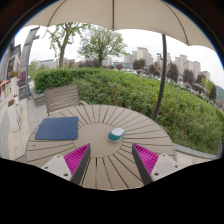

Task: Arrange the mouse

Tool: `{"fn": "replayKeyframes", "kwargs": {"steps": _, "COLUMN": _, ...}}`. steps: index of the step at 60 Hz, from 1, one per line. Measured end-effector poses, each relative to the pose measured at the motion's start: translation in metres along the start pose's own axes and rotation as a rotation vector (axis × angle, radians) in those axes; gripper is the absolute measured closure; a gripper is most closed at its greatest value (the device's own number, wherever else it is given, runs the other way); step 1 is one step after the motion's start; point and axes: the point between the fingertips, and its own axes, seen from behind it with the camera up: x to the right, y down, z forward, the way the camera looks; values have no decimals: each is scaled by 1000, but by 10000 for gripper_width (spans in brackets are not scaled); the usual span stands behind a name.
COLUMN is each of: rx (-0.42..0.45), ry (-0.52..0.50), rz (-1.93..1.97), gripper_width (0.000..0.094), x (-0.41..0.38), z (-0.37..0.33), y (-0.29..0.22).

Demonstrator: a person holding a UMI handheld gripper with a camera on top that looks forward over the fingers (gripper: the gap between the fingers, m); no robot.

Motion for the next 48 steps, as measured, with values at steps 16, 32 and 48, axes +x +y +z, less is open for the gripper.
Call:
{"fn": "replayKeyframes", "kwargs": {"steps": 16, "rx": -44, "ry": -21, "rz": 12, "gripper_width": 84, "x": 3, "z": 98, "y": 30}}
{"fn": "replayKeyframes", "kwargs": {"steps": 32, "rx": -108, "ry": -48, "rz": 41, "gripper_width": 86, "x": 8, "z": 176, "y": 36}}
{"fn": "replayKeyframes", "kwargs": {"steps": 48, "rx": -137, "ry": -100, "rz": 51, "gripper_width": 90, "x": -1, "z": 230, "y": 21}}
